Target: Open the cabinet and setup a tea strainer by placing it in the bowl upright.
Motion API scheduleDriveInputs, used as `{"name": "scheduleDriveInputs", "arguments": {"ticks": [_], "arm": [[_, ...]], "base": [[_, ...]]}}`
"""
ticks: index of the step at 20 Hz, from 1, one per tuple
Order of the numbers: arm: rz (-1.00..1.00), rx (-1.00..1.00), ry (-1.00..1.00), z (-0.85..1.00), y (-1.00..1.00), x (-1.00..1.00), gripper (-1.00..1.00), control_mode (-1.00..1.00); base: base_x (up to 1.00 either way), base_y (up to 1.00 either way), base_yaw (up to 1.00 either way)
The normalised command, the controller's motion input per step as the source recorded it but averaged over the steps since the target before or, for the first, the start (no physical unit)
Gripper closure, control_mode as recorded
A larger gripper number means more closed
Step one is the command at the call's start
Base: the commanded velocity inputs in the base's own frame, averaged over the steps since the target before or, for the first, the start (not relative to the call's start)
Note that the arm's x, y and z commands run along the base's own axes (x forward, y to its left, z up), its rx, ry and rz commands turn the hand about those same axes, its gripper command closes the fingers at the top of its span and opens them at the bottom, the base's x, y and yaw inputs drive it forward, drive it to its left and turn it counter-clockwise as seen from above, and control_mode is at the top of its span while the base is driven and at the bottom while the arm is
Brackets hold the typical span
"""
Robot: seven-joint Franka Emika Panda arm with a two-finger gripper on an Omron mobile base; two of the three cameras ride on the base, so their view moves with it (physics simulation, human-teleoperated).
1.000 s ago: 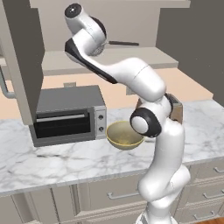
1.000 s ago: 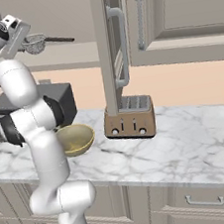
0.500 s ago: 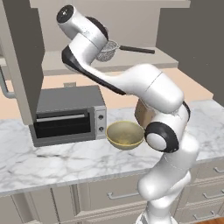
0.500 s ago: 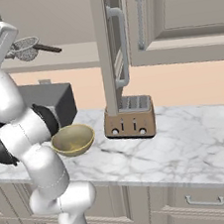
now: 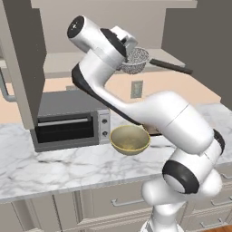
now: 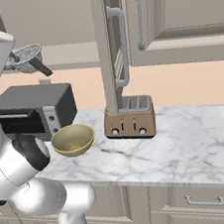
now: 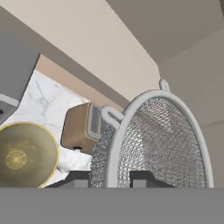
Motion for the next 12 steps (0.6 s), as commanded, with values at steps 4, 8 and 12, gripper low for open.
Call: {"name": "scheduleDriveInputs", "arguments": {"ticks": [4,8,12], "arm": [[-0.18,0.05,0.03,-0.36,-0.25,-0.91,1.00,-1.00],[0.00,0.09,0.00,-0.41,-0.14,-0.43,1.00,-1.00],[0.00,0.03,0.00,-0.39,-0.68,0.00,1.00,-1.00]], "base": [[0.00,0.00,0.00],[0.00,0.00,0.00],[0.00,0.00,0.00]]}}
